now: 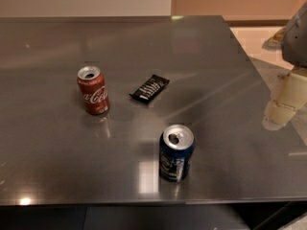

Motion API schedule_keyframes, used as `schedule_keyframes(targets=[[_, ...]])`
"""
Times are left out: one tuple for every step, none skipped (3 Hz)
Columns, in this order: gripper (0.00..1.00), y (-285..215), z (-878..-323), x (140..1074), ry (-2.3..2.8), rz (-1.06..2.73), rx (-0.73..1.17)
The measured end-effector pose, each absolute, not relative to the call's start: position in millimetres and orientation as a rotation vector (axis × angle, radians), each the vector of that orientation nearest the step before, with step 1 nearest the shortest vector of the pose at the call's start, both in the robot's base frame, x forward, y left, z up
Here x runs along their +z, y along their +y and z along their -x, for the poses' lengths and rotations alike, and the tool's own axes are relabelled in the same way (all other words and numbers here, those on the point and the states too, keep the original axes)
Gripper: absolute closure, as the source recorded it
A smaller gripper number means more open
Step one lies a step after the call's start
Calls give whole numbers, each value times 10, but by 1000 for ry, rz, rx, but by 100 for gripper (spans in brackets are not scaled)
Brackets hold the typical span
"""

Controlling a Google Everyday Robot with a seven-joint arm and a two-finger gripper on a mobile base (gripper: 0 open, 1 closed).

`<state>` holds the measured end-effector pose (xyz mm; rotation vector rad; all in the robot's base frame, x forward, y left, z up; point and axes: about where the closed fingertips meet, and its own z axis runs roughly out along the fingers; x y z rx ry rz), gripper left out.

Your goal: Knock pepsi can over

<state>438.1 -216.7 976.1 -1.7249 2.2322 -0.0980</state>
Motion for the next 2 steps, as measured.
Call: schedule_keyframes(targets=[[0,-2167,-4381,9761,2232,1725,-98],[0,-2159,-4379,9756,2229,1728,-95]])
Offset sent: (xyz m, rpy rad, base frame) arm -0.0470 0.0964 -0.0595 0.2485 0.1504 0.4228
